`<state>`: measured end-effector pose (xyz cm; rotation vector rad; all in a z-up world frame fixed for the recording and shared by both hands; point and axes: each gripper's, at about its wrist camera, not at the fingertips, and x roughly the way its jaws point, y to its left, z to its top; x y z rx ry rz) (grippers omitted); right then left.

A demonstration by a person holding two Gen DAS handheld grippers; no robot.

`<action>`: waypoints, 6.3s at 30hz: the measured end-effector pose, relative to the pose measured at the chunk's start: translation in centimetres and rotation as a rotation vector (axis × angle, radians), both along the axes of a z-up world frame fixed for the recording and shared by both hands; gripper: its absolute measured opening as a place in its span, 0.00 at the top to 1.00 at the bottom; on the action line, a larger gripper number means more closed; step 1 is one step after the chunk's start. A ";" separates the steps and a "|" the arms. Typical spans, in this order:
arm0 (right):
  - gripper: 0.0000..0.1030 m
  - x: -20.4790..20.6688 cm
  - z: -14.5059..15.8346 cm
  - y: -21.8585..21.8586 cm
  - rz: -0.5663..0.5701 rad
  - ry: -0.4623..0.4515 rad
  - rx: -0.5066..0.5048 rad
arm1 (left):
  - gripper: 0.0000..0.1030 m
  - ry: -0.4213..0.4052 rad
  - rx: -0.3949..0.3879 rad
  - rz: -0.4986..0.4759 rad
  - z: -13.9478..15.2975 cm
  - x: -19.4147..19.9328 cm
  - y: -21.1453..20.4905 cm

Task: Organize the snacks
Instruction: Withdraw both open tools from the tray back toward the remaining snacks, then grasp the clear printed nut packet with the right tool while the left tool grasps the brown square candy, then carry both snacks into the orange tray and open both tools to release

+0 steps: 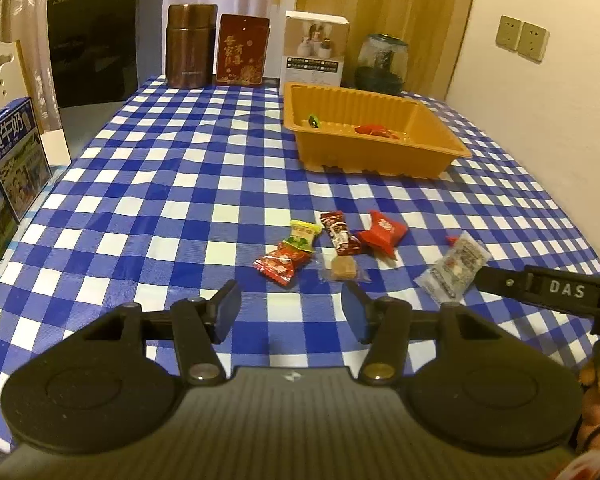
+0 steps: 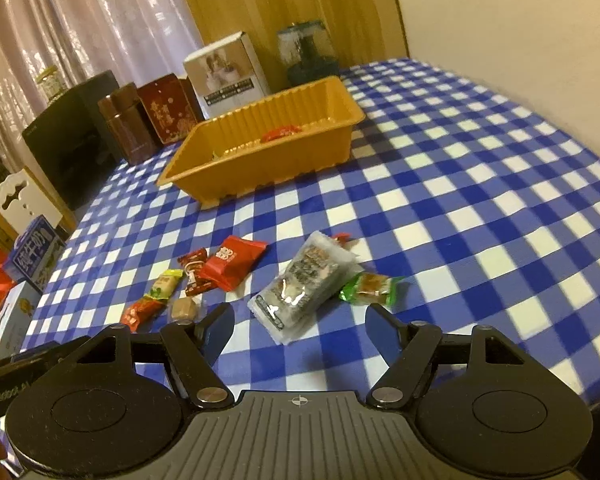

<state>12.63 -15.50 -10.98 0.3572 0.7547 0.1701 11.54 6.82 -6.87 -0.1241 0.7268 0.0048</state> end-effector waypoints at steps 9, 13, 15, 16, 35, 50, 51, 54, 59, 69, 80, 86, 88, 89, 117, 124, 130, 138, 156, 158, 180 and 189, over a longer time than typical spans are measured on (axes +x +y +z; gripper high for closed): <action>0.34 3.7 -2.2 1.5 -0.024 0.058 0.015 | 0.48 0.025 -0.036 0.019 -1.3 1.1 1.3; 0.35 4.9 -2.4 2.3 -0.049 0.046 -0.022 | 0.47 0.030 -0.045 0.021 -1.7 1.4 1.4; 0.36 5.3 -2.5 2.8 -0.058 0.045 -0.049 | 0.46 0.032 -0.050 0.018 -1.8 1.6 1.5; 0.37 5.5 -2.6 3.0 -0.063 0.045 -0.067 | 0.46 0.033 -0.051 0.017 -1.9 1.6 1.6; 0.60 2.3 -2.0 2.8 0.153 0.057 -0.245 | 0.46 0.019 -0.061 -0.038 -2.1 1.4 0.6; 0.62 2.2 -3.4 2.6 0.130 0.011 -0.235 | 0.47 -0.003 -0.040 -0.136 -3.4 3.3 -1.7; 0.62 2.1 -3.3 2.4 0.127 0.016 -0.216 | 0.47 -0.003 -0.042 -0.141 -3.5 3.6 -2.0; 0.63 2.1 -3.1 2.0 0.130 0.019 -0.198 | 0.47 -0.001 -0.029 -0.151 -4.0 4.7 -2.9; 0.63 1.8 -3.1 1.7 0.133 0.014 -0.183 | 0.57 0.013 0.005 -0.129 -5.0 6.4 -4.0; 0.63 1.7 -3.2 1.6 0.119 0.005 -0.179 | 0.65 0.013 0.105 -0.121 -6.5 7.8 -5.7; 0.63 1.5 -3.0 1.4 0.111 0.008 -0.167 | 0.73 0.009 0.097 -0.121 -5.6 6.6 -5.2; 0.63 1.0 -2.2 1.3 0.113 -0.014 -0.166 | 0.74 0.006 0.068 -0.096 -4.3 5.0 -4.3; 0.63 0.8 -1.8 1.3 0.114 -0.022 -0.165 | 0.74 0.005 0.064 -0.089 -3.9 4.7 -4.1; 0.63 0.7 -1.6 1.3 0.115 -0.027 -0.164 | 0.74 0.003 0.063 -0.086 -3.6 4.5 -4.0; 0.63 -1.5 1.3 0.4 0.111 -0.073 -0.150 | 0.74 -0.022 0.045 -0.103 -0.2 1.5 -5.0; 0.63 -0.3 2.3 0.3 0.105 -0.075 -0.144 | 0.74 -0.022 0.031 -0.102 0.9 2.6 -4.8; 0.63 2.2 4.1 0.0 0.099 -0.095 -0.138 | 0.74 -0.040 0.019 -0.109 2.7 5.2 -4.8; 0.63 7.9 6.9 -0.6 0.103 -0.136 -0.122 | 0.74 -0.080 0.007 -0.128 5.2 10.6 -5.1; 0.63 21.7 7.0 -2.5 0.111 -0.104 -0.117 | 0.73 -0.073 -0.043 -0.156 5.7 23.3 -4.5; 0.63 22.9 6.7 -2.7 0.110 -0.090 -0.106 | 0.73 -0.066 -0.046 -0.158 5.5 24.5 -4.5; 0.63 26.3 4.7 -4.1 0.075 -0.032 -0.054 | 0.64 -0.005 -0.095 -0.140 3.1 29.0 -4.5; 0.62 26.7 5.4 -3.4 0.090 -0.046 -0.054 | 0.64 -0.016 -0.097 -0.132 3.6 27.9 -3.5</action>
